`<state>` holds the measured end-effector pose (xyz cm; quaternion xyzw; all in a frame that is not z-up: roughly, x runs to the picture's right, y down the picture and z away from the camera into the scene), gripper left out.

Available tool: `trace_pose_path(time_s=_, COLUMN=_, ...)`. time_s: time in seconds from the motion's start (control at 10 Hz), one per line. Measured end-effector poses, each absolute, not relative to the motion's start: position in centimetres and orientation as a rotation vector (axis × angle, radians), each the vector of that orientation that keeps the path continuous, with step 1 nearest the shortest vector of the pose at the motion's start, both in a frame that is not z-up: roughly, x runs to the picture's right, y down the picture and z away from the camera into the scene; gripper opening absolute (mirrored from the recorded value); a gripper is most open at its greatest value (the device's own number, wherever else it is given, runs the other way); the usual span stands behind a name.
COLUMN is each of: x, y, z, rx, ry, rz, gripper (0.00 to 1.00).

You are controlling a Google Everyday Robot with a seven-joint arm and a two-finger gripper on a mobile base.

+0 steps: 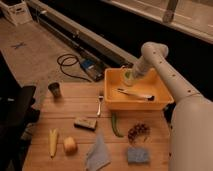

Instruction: Stack cups into tray

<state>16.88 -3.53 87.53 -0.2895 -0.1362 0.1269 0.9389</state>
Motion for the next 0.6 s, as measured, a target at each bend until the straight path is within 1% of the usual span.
trace_pose_path(time_s=0.3, x=17.0, y=-3.0, z=88.0, rx=-0.599, ry=-0.245, rz=0.24, gripper=0.0)
trace_pose_path(time_s=0.6, x=18.3, y=-1.5, z=90.3, rx=-0.616, ry=-0.202, rz=0.247, gripper=0.0)
